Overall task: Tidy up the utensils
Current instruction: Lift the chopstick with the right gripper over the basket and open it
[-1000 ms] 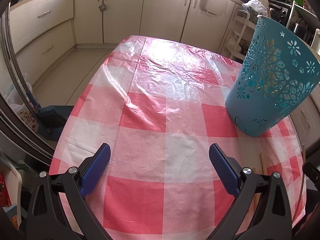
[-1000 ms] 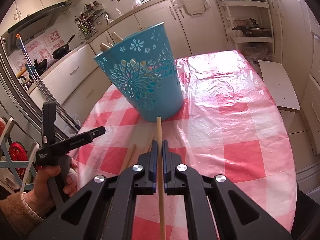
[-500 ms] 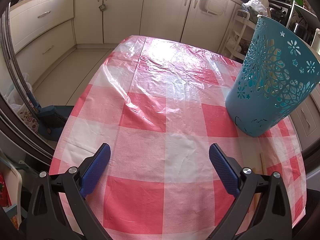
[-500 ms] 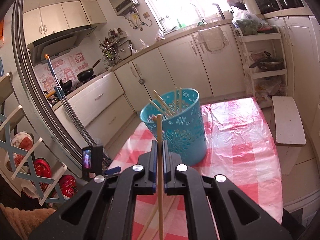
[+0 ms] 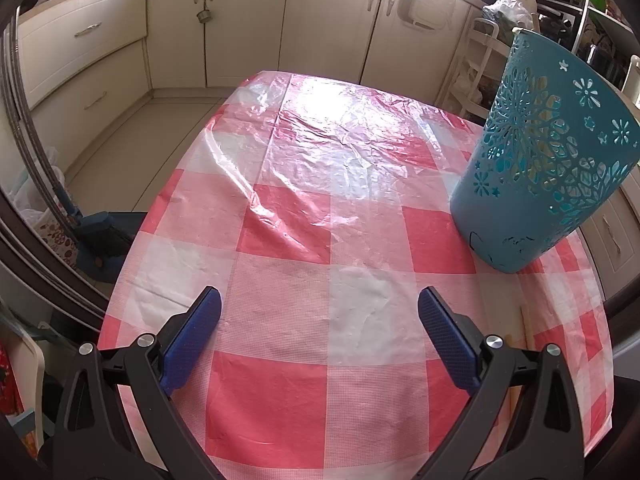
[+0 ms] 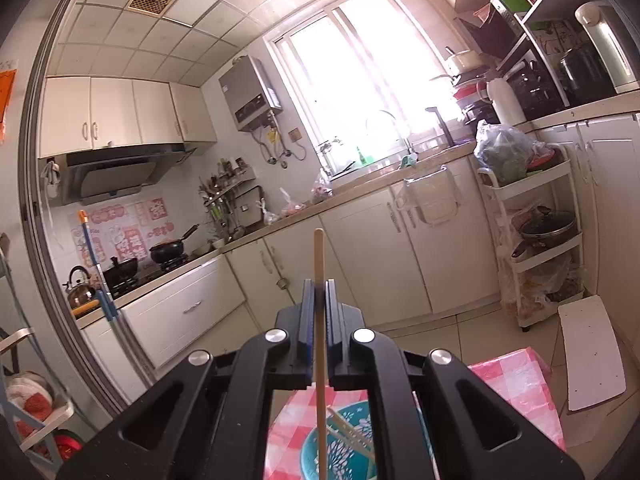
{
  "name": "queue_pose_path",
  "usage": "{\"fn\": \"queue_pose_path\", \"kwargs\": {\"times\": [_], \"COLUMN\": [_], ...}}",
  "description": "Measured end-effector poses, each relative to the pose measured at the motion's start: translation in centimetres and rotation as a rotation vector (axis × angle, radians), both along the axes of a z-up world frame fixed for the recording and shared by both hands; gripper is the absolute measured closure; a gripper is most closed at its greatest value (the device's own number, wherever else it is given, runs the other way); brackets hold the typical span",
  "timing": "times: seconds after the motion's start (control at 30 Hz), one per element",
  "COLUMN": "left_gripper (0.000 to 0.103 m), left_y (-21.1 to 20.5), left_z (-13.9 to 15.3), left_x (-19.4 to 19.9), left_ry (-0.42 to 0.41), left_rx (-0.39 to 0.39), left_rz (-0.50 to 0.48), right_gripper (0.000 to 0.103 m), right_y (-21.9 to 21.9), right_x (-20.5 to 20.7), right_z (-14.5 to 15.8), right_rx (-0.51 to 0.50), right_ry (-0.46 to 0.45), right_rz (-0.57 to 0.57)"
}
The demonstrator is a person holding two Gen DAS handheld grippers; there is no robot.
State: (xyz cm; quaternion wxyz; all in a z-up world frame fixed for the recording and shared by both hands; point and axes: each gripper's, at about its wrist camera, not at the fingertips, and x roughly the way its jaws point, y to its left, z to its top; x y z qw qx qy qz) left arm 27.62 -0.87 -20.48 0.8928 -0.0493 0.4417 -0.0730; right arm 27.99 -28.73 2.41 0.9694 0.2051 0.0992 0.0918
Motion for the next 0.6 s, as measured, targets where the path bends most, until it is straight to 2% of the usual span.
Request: {"fn": "queue_pose_path", "kwargs": {"times": [0.13,0.33,0.4,0.47,0.6], "left_gripper": [0.008,0.008,0.008,0.008,0.008], "left_y": [0.0,-0.1,-0.2,-0.2,-0.2], "left_z": [0.1,0.1,0.1,0.1,0.1], "left_x": [-0.1,-0.1,-0.1,-0.1,-0.1], "left_ry": [-0.002,-0.002,-0.003,-0.003,-0.002], "left_rx": [-0.005,-0.003,-0.001,0.000,0.003], "left_rz": [-0.006,-0.009,-0.008,-0.007,-0.006], "right_gripper": [0.097,0.097,0.097,0.089,0.084], "right_y": [0.8,1.7,2.0,2.1,2.1], "right_x": [2.3,2.5,2.1,1.3,-1.0], "right_z": [-3.4,-7.4,-7.9,-7.9,-6.8], "right_rx": [-0.050,-0.137,-0.165,-0.191,-0.221], "right_ry": [0.043,0.132,0.148,0.152,0.125], "right_rz": [-0.083,-0.089,-0.074,-0.068,-0.059]}}
